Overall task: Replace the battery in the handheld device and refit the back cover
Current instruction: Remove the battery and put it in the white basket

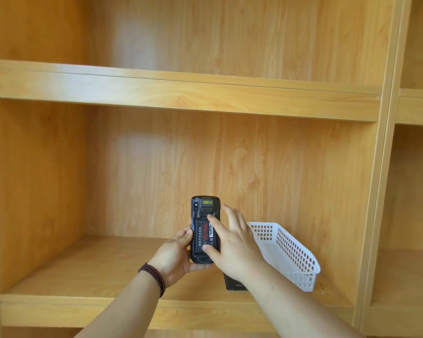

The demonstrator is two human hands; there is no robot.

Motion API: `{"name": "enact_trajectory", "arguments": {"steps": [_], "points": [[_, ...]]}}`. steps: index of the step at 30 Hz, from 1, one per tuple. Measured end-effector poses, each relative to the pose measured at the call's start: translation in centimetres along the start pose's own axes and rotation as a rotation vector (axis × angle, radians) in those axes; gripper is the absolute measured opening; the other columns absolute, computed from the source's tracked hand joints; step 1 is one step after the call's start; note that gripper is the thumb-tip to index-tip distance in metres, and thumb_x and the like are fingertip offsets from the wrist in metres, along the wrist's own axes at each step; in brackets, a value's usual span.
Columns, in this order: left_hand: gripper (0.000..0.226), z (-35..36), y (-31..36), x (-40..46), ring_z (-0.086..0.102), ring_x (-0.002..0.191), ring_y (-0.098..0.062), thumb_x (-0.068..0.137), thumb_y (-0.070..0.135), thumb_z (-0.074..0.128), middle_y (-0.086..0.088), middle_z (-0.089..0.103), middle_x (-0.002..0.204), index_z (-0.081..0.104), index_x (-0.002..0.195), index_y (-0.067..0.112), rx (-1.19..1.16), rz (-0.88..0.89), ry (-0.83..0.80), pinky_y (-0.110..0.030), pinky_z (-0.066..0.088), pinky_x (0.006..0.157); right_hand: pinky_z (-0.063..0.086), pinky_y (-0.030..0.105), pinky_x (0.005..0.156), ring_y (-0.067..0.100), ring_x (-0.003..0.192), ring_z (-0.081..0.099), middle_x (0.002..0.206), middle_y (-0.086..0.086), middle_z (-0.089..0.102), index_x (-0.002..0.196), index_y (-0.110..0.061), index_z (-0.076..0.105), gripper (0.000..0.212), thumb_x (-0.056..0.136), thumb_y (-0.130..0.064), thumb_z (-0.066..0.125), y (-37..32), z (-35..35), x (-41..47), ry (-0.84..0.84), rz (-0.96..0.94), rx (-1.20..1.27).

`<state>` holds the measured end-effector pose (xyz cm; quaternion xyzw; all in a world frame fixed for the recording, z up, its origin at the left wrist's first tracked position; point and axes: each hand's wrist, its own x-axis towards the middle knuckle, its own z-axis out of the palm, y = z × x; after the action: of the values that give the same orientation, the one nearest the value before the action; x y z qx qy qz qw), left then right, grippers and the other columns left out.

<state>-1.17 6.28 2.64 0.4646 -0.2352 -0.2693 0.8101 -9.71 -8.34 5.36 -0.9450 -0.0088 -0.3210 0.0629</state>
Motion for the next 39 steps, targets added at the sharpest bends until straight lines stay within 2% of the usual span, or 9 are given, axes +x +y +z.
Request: {"name": "enact_trajectory", "arguments": {"steps": [4, 11, 17, 22, 29, 31, 34, 36, 39], "points": [[0.034, 0.0, 0.0, 0.0, 0.066, 0.108, -0.043, 0.104, 0.024, 0.041, -0.02, 0.064, 0.128, 0.054, 0.132, 0.011, 0.009, 0.008, -0.003, -0.064, 0.052, 0.087, 0.014, 0.044, 0.117, 0.024, 0.147, -0.002, 0.16, 0.0, 0.001, 0.149, -0.033, 0.025, 0.069, 0.089, -0.05, 0.054, -0.2, -0.3, 0.0, -0.015, -0.036, -0.048], [0.034, -0.5, -0.2, 0.3, 0.063, 0.111, -0.045, 0.104, 0.023, 0.042, -0.024, 0.059, 0.134, 0.054, 0.133, 0.01, 0.041, 0.006, -0.015, -0.068, 0.047, 0.093, 0.022, 0.039, 0.115, 0.021, 0.144, 0.008, 0.156, 0.002, 0.012, 0.143, -0.03, 0.034, 0.074, 0.079, -0.045, 0.068, -0.3, -0.1, 0.1, 0.008, -0.025, -0.001], [0.034, -0.5, -0.3, 0.5, 0.064, 0.107, -0.044, 0.104, 0.022, 0.042, -0.024, 0.059, 0.133, 0.054, 0.132, 0.009, 0.059, 0.003, -0.019, -0.068, 0.048, 0.092, 0.026, 0.033, 0.106, 0.019, 0.123, 0.032, 0.132, -0.001, 0.032, 0.134, -0.024, 0.041, 0.071, 0.073, -0.047, 0.071, -0.4, 0.0, 0.4, 0.057, -0.051, -0.086], [0.034, -0.6, -0.3, 0.7, 0.063, 0.109, -0.046, 0.104, 0.023, 0.042, -0.023, 0.059, 0.134, 0.054, 0.133, 0.01, 0.06, -0.003, -0.015, -0.068, 0.048, 0.091, 0.031, 0.034, 0.102, 0.019, 0.116, 0.037, 0.124, -0.003, 0.036, 0.127, -0.022, 0.044, 0.066, 0.071, -0.043, 0.07, -0.6, 0.0, 0.8, 0.037, -0.049, -0.099], [0.032, -0.2, -0.1, 0.7, 0.066, 0.101, -0.043, 0.104, 0.022, 0.041, -0.018, 0.069, 0.116, 0.056, 0.129, 0.008, 0.089, -0.004, -0.031, -0.064, 0.052, 0.087, 0.034, 0.033, 0.094, 0.017, 0.109, 0.039, 0.114, -0.004, 0.039, 0.117, -0.021, 0.046, 0.07, 0.061, -0.052, 0.074, -0.9, -0.3, 1.6, 0.017, 0.038, -0.085], [0.032, -0.1, -0.2, 0.8, 0.067, 0.099, -0.042, 0.104, 0.022, 0.04, -0.018, 0.07, 0.115, 0.055, 0.129, 0.007, 0.093, -0.007, -0.029, -0.062, 0.053, 0.085, 0.035, 0.034, 0.093, 0.018, 0.108, 0.038, 0.113, -0.003, 0.038, 0.112, -0.019, 0.048, 0.065, 0.061, -0.049, 0.075, -1.0, -0.3, 1.6, -0.004, 0.052, -0.07], [0.034, -0.1, 0.0, 1.0, 0.069, 0.095, -0.036, 0.105, 0.024, 0.039, -0.017, 0.068, 0.115, 0.053, 0.132, 0.009, 0.08, 0.016, -0.014, -0.057, 0.057, 0.081, 0.034, 0.035, 0.099, 0.018, 0.113, 0.037, 0.117, -0.003, 0.036, 0.102, -0.018, 0.055, 0.043, 0.069, -0.041, 0.071, -0.9, -0.1, 1.3, -0.017, 0.019, -0.054], [0.035, -0.3, 0.3, 1.1, 0.069, 0.095, -0.037, 0.105, 0.024, 0.039, -0.018, 0.068, 0.117, 0.053, 0.133, 0.009, 0.057, 0.024, -0.017, -0.057, 0.057, 0.081, 0.032, 0.034, 0.1, 0.017, 0.117, 0.038, 0.121, -0.004, 0.038, 0.109, -0.018, 0.053, 0.046, 0.072, -0.039, 0.07, -0.8, -0.1, 1.2, 0.013, -0.007, -0.023], [0.034, -0.4, 0.6, 1.0, 0.067, 0.101, -0.043, 0.104, 0.024, 0.04, -0.02, 0.067, 0.12, 0.054, 0.132, 0.009, 0.045, 0.02, -0.024, -0.063, 0.053, 0.088, 0.031, 0.031, 0.099, 0.015, 0.119, 0.039, 0.124, -0.007, 0.041, 0.125, -0.021, 0.045, 0.062, 0.072, -0.044, 0.07, -0.5, -0.6, 1.4, 0.056, -0.039, -0.02]]}}
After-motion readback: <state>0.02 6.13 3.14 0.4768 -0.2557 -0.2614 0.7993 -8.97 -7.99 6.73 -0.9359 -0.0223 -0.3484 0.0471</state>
